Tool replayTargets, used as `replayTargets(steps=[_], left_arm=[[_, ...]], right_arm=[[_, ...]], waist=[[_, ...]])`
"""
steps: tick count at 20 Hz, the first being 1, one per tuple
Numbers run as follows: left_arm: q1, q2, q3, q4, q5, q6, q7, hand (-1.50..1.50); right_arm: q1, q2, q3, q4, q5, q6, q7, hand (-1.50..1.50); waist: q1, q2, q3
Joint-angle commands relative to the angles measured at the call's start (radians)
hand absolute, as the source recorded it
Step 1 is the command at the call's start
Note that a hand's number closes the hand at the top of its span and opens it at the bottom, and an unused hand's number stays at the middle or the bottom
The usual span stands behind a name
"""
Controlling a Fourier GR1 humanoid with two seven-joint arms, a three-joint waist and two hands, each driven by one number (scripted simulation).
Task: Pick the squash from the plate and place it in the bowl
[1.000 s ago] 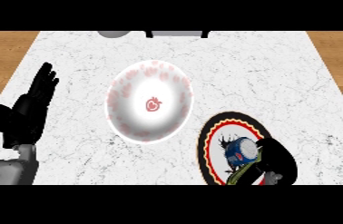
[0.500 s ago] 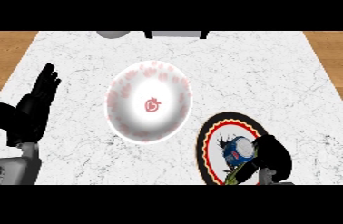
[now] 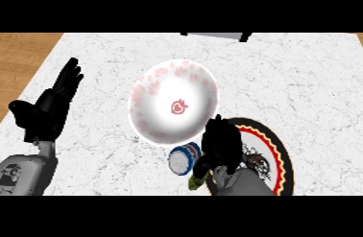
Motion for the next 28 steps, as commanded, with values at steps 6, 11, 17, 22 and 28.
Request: replayTargets(steps=[6, 11, 17, 22, 28], left_arm=[[-0.036, -0.018, -0.023, 0.058, -0.014, -0.009, 0.005, 0.0], [-0.04, -0.017, -0.013, 0.062, -0.031, 0.019, 0.014, 0.0], [-0.035, -0.013, 0.002, 0.089, -0.026, 0.01, -0.019, 0.0], [-0.062, -0.01, 0.014, 0.065, -0.025, 0.022, 0.008, 0.0], [-0.041, -0.019, 0.014, 0.056, -0.037, 0.041, 0.014, 0.0]], right_arm=[[-0.371, 0.015, 0.24, 0.023, 0.016, -0.088, 0.23, 1.5], [-0.548, 0.015, 0.212, -0.009, 0.096, -0.131, 0.341, 1.5], [-0.699, 0.015, 0.163, 0.031, 0.069, -0.14, 0.434, 1.5], [-0.765, 0.015, 0.112, 0.087, 0.027, -0.21, 0.454, 1.5], [-0.75, 0.015, 0.104, 0.186, -0.013, -0.355, 0.421, 1.5]], waist=[[0.009, -0.007, 0.0], [-0.023, -0.023, 0.001], [-0.027, -0.016, -0.001], [-0.049, -0.012, 0.002], [-0.058, -0.005, 0.003]])
